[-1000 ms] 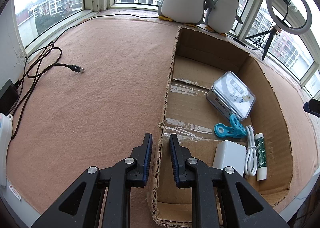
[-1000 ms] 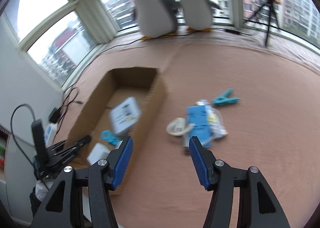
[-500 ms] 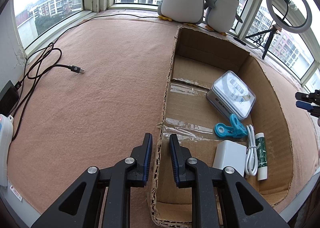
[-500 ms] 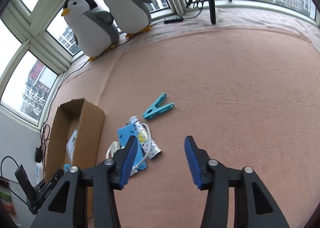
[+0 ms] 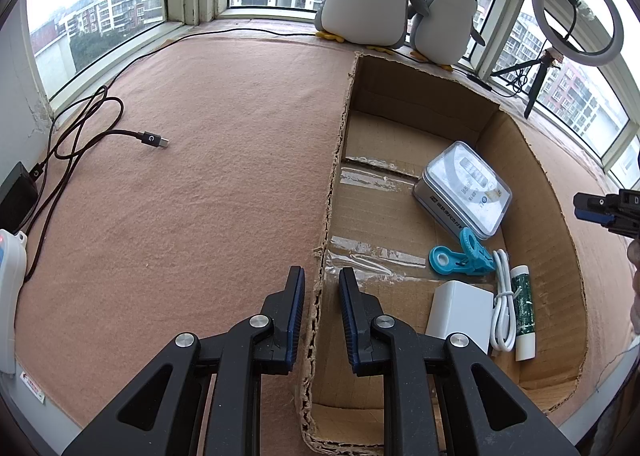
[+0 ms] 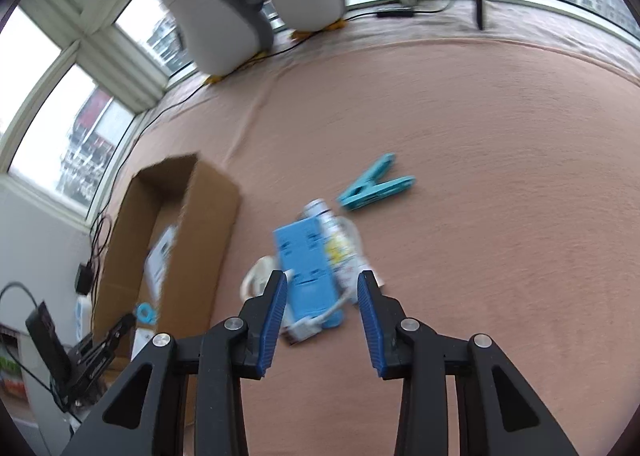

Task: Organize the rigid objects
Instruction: 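Move the right tool to the white earbud and close on it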

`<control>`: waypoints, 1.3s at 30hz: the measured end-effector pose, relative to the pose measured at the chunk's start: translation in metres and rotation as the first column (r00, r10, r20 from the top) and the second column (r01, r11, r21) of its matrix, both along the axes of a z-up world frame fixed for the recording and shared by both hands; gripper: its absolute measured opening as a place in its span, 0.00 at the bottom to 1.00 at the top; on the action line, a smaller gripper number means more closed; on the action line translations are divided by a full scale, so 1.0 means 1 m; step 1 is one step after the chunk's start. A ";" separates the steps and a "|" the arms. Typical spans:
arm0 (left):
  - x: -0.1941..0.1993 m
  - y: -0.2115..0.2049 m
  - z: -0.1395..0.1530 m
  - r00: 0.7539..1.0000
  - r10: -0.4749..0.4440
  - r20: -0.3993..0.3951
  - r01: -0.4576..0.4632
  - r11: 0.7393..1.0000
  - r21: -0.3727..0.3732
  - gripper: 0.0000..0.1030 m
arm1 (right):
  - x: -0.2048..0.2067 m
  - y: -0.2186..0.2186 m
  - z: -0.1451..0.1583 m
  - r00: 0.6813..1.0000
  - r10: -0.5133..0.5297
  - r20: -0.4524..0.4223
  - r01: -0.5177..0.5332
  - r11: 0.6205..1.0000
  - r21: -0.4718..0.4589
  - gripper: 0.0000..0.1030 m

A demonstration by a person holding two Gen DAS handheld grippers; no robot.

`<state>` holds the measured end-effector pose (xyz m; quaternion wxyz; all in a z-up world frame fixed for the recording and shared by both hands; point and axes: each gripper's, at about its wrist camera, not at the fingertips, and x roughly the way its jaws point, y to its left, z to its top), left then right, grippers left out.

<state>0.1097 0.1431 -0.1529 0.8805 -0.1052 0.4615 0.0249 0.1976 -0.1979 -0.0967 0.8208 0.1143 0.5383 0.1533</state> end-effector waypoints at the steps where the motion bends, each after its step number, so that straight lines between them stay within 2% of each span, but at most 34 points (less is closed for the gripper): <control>1: 0.000 0.000 0.000 1.000 -0.001 0.000 0.001 1.000 0.000 0.19 | -0.002 0.010 0.001 0.999 0.036 0.011 -0.036 0.999 -0.017 0.31; 4: 0.000 0.000 0.000 1.000 -0.001 -0.001 0.001 1.000 -0.003 0.19 | -0.010 0.037 0.004 0.988 0.141 0.062 -0.133 0.985 -0.113 0.30; 6: -0.001 0.001 0.001 1.000 -0.002 -0.001 0.002 1.000 -0.004 0.19 | -0.017 0.056 0.004 0.968 0.236 0.083 -0.221 0.962 -0.160 0.31; 8: -0.001 0.002 0.000 1.000 -0.001 -0.001 0.001 1.000 -0.005 0.19 | -0.024 0.072 0.003 0.943 0.315 0.105 -0.282 0.927 -0.247 0.31; 10: -0.001 0.002 0.001 1.000 0.000 0.000 0.000 1.000 -0.006 0.19 | -0.033 0.090 0.000 0.909 0.401 0.116 -0.341 0.873 -0.349 0.31; 13: -0.001 0.002 0.001 1.000 0.001 0.001 -0.001 1.000 -0.009 0.19 | -0.040 0.102 -0.007 0.878 0.468 0.101 -0.393 0.825 -0.406 0.31; 20: -0.002 0.002 0.001 1.000 0.002 0.001 -0.002 1.000 -0.011 0.19 | -0.032 0.113 -0.012 0.863 0.494 0.099 -0.397 0.788 -0.470 0.31; 25: -0.001 0.002 0.001 1.000 0.003 0.001 -0.003 1.000 -0.012 0.19 | -0.020 0.123 -0.021 0.840 0.539 0.060 -0.437 0.739 -0.513 0.32; 30: -0.001 0.002 0.001 1.000 0.003 0.001 -0.003 1.000 -0.013 0.19 | -0.012 0.122 -0.027 0.829 0.557 0.049 -0.461 0.731 -0.503 0.32; 33: -0.001 0.002 0.001 1.000 0.003 0.001 -0.003 1.000 -0.013 0.19 | -0.011 0.125 -0.029 0.821 0.569 0.043 -0.467 0.714 -0.522 0.32; 36: -0.001 0.002 0.001 1.000 0.002 0.001 -0.002 1.000 -0.012 0.19 | -0.011 0.127 -0.032 0.813 0.582 0.029 -0.474 0.690 -0.547 0.37; 39: -0.001 0.003 0.001 1.000 0.003 0.001 -0.003 1.000 -0.013 0.19 | -0.013 0.122 -0.033 0.812 0.583 0.010 -0.486 0.686 -0.542 0.38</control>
